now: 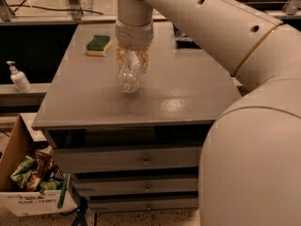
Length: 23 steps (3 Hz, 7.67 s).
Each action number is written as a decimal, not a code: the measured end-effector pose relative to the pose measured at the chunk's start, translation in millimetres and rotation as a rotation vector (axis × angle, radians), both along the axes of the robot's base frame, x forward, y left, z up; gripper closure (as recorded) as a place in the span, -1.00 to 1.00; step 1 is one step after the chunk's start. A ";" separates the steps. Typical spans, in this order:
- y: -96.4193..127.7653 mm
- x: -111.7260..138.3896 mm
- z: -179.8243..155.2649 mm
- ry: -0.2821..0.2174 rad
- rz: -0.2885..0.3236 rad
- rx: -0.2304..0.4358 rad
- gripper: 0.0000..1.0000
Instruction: Place water bottle upright
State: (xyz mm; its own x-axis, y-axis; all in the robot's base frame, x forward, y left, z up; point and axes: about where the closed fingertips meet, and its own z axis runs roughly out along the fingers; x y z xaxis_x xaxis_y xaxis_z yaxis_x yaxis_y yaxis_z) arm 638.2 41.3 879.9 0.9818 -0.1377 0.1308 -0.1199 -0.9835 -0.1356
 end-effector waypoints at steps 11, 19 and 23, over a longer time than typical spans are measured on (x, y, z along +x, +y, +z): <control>-36.1 36.9 76.2 -0.593 0.501 0.714 1.00; -57.2 21.1 73.7 -1.077 0.941 0.951 1.00; -52.9 6.2 24.5 -1.226 1.026 0.755 1.00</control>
Offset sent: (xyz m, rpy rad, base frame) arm -0.0174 0.0090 0.0112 0.0328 -0.4705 0.0979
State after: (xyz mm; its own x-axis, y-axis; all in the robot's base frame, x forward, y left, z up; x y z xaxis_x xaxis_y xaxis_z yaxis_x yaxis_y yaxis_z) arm 644.4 -11.5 904.3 0.0988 0.0406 0.9943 0.9573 -0.2765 -0.0839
